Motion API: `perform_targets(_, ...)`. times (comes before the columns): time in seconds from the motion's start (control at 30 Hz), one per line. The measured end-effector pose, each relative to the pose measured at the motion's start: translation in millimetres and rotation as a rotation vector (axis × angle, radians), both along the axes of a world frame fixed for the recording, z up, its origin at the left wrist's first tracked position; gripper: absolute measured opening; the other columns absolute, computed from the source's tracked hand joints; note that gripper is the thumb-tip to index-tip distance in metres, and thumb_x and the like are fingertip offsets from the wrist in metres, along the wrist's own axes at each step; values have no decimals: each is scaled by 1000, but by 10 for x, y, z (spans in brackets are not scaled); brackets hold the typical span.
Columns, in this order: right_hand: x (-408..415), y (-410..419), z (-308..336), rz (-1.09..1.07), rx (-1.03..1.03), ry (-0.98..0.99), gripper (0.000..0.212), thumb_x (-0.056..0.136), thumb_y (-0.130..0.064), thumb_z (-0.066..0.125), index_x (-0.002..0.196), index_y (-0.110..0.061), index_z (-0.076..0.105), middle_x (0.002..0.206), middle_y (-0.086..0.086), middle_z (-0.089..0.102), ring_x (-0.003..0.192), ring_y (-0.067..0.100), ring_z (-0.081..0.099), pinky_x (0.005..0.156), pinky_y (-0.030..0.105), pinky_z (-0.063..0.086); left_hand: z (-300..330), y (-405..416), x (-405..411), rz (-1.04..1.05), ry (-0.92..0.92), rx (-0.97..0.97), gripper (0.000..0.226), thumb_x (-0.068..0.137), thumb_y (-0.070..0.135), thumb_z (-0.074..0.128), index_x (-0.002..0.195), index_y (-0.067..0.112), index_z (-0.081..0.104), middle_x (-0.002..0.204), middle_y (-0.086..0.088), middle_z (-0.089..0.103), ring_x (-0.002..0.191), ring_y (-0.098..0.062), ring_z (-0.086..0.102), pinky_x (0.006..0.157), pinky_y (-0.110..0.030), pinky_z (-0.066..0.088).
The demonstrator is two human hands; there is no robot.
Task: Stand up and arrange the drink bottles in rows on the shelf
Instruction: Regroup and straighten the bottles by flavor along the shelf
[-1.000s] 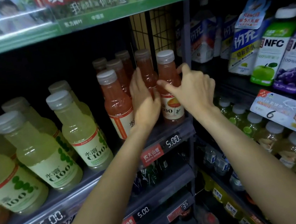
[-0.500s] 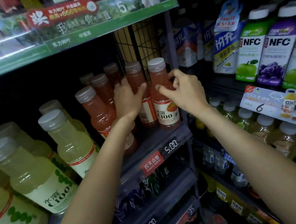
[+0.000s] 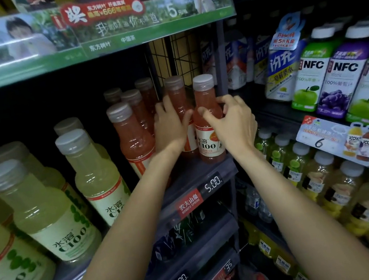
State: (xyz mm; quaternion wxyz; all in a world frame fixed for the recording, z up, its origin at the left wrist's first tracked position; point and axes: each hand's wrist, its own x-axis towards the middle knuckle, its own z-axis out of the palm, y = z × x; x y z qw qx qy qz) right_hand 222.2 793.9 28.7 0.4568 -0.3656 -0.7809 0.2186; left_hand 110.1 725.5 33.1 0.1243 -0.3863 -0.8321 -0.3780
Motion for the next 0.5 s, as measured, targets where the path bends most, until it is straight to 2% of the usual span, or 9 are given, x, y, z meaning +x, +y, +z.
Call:
perform_targets(0.13, -15, 13, -57, 14, 15, 0, 52, 83, -58, 58, 117, -19, 59, 100, 5, 57, 91, 24, 59, 64, 29, 36, 7, 57, 28, -58, -68, 34, 64, 98, 22, 51, 150, 11, 16, 144, -15, 38, 128, -33, 45, 105, -44, 36)
perform_targets(0.27, -22, 29, -73, 47, 39, 13, 51, 84, -55, 59, 118, -17, 57, 94, 1, 51, 86, 20, 56, 64, 29, 37, -6, 28, 54, -192, -270, 211, 57, 98, 11, 49, 147, 13, 20, 144, -6, 44, 129, -15, 43, 95, -20, 29)
perform_targets(0.33, -5, 38, -113, 96, 50, 57, 52, 83, -52, 63, 121, -18, 54, 93, -2, 47, 82, 16, 53, 65, 29, 38, -52, 53, 62, -228, -375, 307, 58, 100, 14, 46, 150, 13, 16, 149, -7, 38, 132, -14, 38, 101, -20, 26)
perform_targets(0.4, 33, 47, -186, 124, 60, 86, 57, 79, -49, 68, 124, -19, 50, 95, -3, 45, 83, 13, 51, 68, 27, 39, -124, 120, 50, -211, -431, 386, 59, 100, 26, 47, 151, 13, 19, 151, -9, 36, 136, -20, 36, 110, -27, 25)
perform_targets(0.43, 54, 51, -230, 124, 66, 88, 60, 77, -48, 70, 125, -19, 49, 97, -3, 45, 85, 14, 51, 70, 27, 41, -156, 153, 47, -183, -446, 403, 61, 99, 32, 49, 150, 12, 23, 150, -9, 37, 136, -21, 37, 110, -29, 28)
perform_targets(0.5, 84, 51, -307, 116, 68, 65, 66, 73, -49, 73, 126, -19, 47, 103, -1, 45, 92, 17, 52, 73, 30, 45, -182, 199, 46, -129, -483, 444, 60, 97, 34, 53, 147, 10, 30, 145, -9, 42, 130, -17, 42, 102, -25, 32)
